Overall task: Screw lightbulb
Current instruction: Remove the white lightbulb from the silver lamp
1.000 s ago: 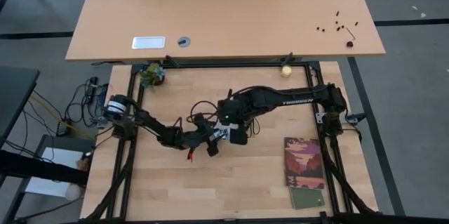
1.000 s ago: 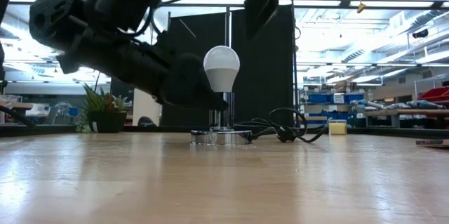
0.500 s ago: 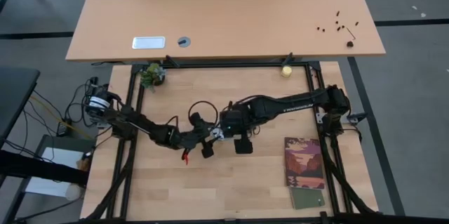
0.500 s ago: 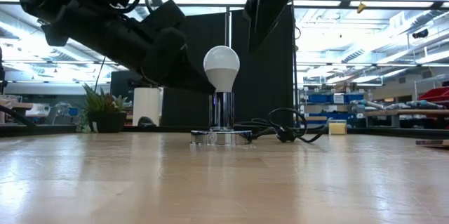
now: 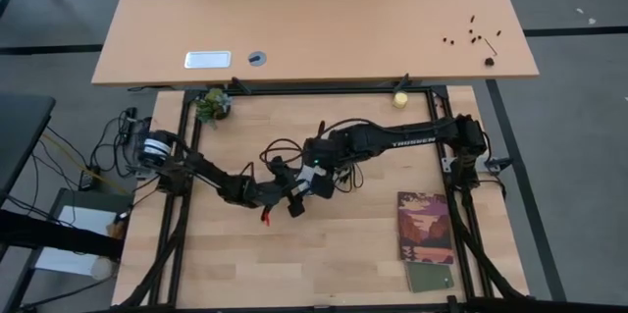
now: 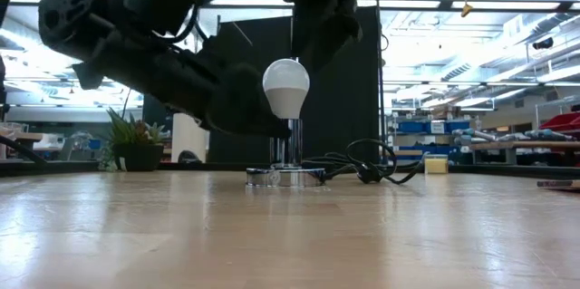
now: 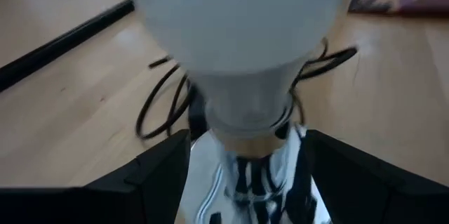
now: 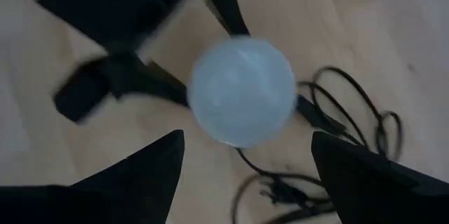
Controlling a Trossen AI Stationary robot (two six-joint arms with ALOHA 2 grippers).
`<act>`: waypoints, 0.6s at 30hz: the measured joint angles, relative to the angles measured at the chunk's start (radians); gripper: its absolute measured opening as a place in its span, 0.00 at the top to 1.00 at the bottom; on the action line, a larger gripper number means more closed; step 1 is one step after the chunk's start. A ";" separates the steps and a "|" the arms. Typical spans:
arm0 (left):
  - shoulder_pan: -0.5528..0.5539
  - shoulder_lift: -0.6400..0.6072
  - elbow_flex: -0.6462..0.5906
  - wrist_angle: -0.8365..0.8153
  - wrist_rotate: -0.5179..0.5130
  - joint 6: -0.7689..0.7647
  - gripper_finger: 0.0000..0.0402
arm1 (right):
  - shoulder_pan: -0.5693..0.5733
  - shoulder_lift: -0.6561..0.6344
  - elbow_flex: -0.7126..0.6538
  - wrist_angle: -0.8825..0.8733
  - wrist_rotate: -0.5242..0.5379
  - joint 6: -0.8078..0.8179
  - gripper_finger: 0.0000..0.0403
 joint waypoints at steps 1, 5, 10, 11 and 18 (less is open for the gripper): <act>0.002 0.010 0.000 0.031 0.000 0.011 0.29 | 0.002 0.000 0.000 0.017 -0.006 0.006 0.20; 0.006 0.044 0.001 0.075 -0.001 0.040 0.29 | 0.008 0.001 -0.012 0.073 0.001 0.010 0.20; 0.006 0.056 0.000 0.079 -0.008 0.042 0.29 | 0.001 0.003 -0.035 0.158 0.016 -0.004 0.20; 0.006 0.056 0.000 0.079 -0.009 0.042 0.29 | 0.000 0.003 -0.035 0.164 0.025 -0.011 0.20; 0.006 0.056 0.000 0.072 -0.027 0.047 0.36 | 0.002 0.003 -0.035 0.163 0.111 -0.078 0.20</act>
